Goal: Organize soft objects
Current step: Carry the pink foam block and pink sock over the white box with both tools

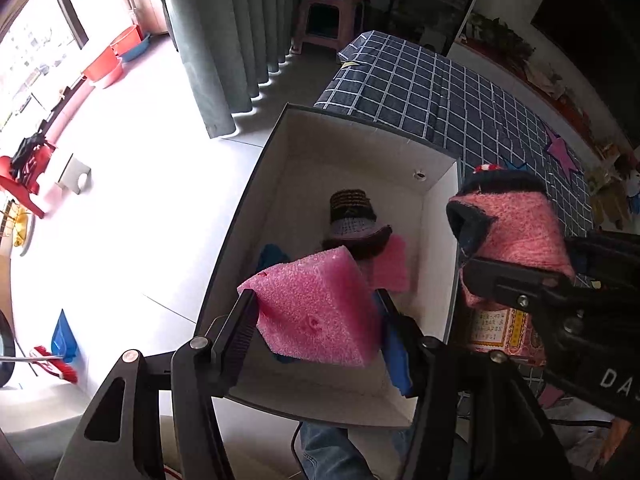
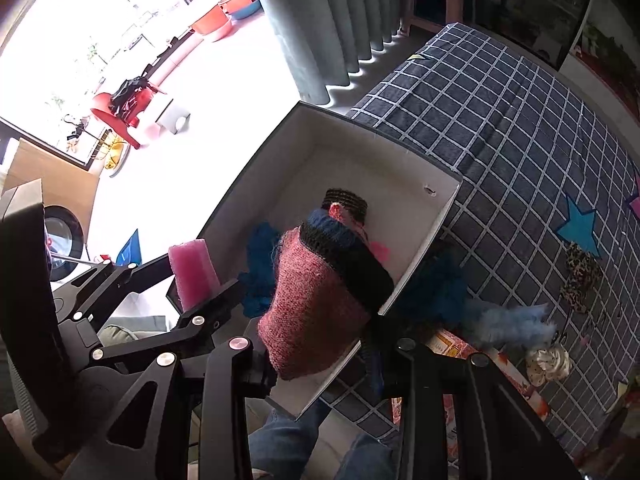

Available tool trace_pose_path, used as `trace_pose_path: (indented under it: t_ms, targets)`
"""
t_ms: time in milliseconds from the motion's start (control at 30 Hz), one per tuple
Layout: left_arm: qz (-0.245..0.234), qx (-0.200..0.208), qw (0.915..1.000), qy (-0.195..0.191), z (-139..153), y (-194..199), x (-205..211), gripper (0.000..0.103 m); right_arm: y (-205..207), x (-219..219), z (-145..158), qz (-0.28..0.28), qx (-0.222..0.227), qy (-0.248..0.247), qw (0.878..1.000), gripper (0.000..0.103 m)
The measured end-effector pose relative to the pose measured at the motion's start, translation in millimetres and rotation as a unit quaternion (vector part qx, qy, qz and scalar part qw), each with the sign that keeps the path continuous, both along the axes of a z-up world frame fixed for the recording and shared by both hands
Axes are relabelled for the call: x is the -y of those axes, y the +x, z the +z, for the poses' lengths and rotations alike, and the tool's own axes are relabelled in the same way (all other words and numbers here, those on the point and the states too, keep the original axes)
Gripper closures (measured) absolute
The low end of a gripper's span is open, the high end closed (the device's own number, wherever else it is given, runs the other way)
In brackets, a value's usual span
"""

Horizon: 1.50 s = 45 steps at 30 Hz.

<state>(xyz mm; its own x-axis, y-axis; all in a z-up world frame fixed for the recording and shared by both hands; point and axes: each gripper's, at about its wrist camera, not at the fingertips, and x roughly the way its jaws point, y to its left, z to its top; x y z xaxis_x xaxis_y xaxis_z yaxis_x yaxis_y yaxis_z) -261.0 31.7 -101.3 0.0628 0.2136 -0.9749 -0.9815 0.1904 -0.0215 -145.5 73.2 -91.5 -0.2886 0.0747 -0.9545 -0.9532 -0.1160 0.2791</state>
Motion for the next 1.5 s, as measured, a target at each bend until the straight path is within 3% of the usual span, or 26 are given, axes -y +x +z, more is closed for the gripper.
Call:
trace_pose_path:
  t_ms: [1500]
  targets:
    - [0.002,0.004,0.9993,-0.038,-29,2,-16,0.042,-2,-16,-25,0.005,0.014,-0.03,0.999,0.067]
